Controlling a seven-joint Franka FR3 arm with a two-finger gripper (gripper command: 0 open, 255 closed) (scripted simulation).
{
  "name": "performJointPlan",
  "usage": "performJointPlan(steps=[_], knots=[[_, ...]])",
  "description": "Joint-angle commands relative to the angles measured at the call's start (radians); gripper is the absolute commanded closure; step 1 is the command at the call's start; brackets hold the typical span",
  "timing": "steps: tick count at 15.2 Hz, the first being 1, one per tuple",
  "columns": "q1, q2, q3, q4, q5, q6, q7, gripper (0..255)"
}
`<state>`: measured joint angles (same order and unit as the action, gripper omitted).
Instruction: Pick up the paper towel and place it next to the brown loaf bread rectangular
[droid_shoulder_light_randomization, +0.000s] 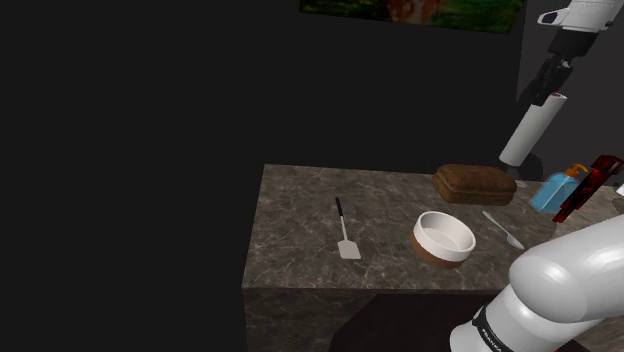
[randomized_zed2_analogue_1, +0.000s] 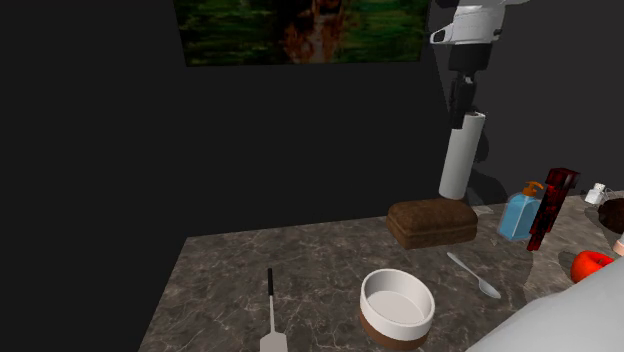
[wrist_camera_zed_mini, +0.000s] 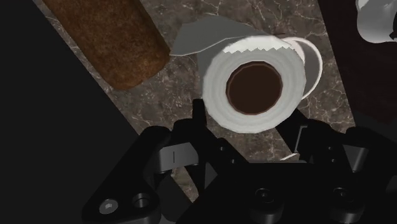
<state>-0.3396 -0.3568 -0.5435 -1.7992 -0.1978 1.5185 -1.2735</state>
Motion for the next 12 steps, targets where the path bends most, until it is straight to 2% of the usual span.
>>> performJointPlan(steps=[1,12], knots=[[-0.020,-0.005,-0.045,0.018,-0.015,-0.014,-0.068,255],[-0.033,-0.051,-0.050,-0.167,-0.040,0.130,-0.046,255]])
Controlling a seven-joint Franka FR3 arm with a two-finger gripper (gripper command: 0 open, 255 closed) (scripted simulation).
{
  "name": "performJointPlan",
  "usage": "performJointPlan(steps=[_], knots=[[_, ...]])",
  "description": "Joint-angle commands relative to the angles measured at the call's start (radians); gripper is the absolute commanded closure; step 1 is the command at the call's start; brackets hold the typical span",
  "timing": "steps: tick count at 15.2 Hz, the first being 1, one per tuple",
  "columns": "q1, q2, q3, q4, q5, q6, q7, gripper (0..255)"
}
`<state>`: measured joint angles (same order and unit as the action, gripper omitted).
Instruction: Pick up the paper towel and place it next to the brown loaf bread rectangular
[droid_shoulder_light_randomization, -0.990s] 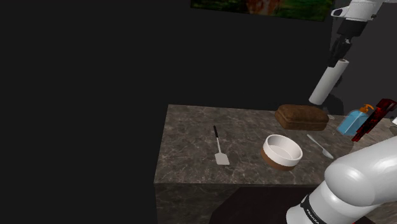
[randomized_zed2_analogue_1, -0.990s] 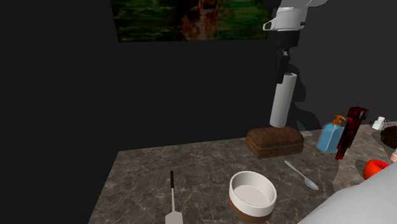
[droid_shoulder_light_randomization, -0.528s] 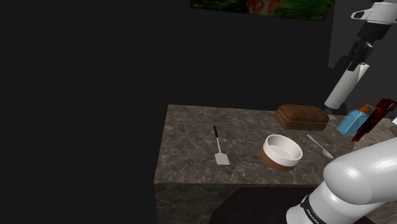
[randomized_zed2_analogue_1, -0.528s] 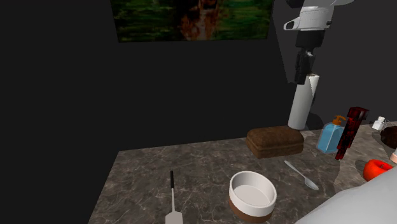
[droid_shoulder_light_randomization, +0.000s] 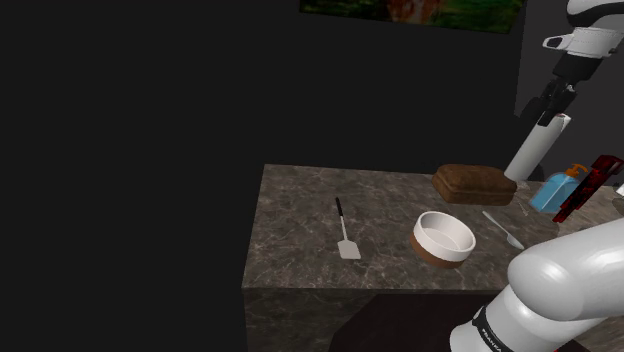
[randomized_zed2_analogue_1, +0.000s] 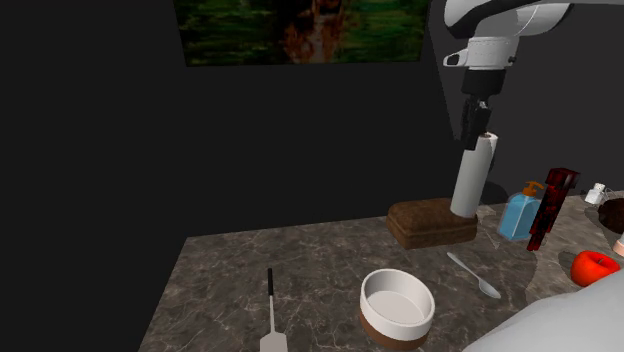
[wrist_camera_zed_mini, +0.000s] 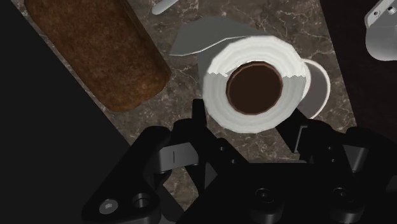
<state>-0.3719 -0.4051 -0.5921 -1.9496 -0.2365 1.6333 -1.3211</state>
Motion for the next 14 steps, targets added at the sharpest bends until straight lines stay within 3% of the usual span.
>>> performJointPlan(steps=[1,14], knots=[[-0.002,-0.005,-0.003,-0.032,-0.004,0.028,0.003,255],[-0.014,-0.016,-0.028,-0.213,-0.025,0.200,0.016,255]])
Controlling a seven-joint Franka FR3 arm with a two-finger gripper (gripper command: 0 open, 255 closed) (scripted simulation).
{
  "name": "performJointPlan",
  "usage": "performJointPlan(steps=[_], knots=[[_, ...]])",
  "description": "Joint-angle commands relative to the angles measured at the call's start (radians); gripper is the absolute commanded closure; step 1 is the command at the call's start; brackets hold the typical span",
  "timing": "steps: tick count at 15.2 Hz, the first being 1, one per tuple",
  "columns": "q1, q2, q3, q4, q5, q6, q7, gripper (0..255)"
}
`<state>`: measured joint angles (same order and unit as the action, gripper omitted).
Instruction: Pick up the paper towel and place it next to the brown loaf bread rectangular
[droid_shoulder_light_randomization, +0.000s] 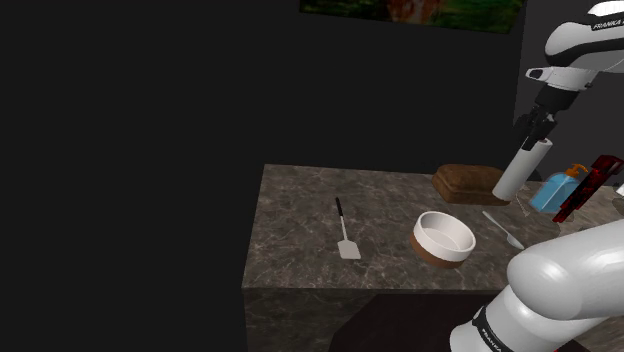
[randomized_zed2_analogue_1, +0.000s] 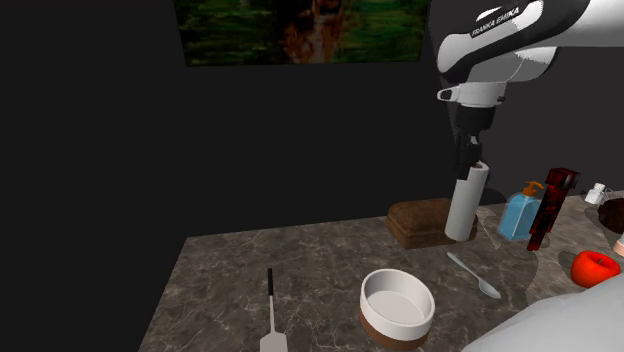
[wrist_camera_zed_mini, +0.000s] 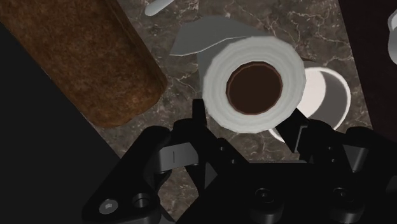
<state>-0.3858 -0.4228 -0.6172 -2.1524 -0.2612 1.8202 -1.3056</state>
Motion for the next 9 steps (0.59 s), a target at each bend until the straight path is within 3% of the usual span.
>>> performJointPlan(steps=[1,9], knots=[[-0.001,0.003,-0.005,-0.023,-0.002,0.026,0.001,255],[-0.004,0.020,-0.029,-0.116,-0.010,0.136,0.002,255]])
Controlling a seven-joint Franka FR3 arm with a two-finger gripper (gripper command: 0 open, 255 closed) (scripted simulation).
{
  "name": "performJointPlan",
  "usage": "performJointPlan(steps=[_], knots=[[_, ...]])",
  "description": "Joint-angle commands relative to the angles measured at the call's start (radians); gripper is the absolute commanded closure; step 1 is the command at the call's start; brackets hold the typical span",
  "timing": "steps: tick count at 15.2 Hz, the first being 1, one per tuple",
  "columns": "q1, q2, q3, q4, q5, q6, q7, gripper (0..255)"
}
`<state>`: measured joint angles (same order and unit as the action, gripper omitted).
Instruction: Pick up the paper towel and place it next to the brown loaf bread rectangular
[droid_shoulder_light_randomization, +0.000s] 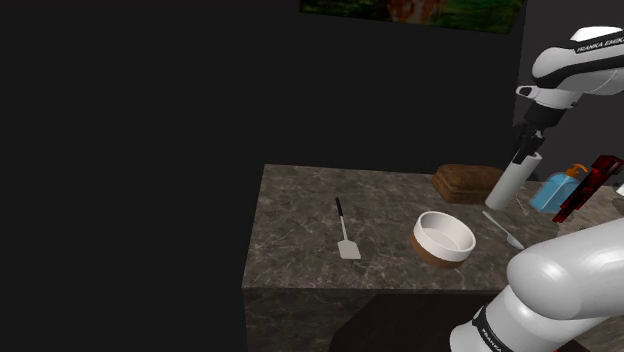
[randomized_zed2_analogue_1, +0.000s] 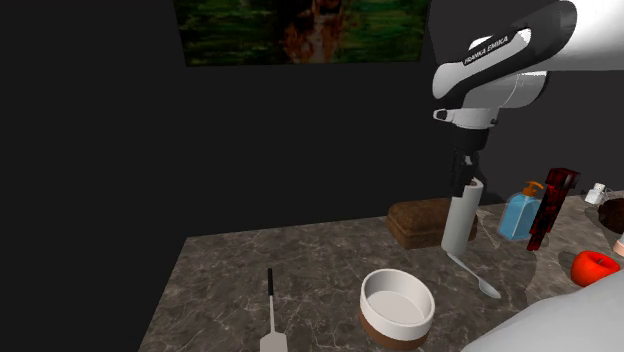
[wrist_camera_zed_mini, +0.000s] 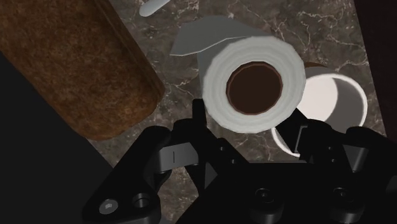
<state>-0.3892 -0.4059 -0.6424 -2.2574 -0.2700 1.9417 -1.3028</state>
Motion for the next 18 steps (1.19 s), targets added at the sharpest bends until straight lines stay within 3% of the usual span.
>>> performJointPlan(steps=[1,18], knots=[[-0.001,0.006,-0.007,-0.021,-0.001,0.028,-0.001,255],[0.012,0.108,-0.076,-0.174,0.013,0.277,-0.024,255]])
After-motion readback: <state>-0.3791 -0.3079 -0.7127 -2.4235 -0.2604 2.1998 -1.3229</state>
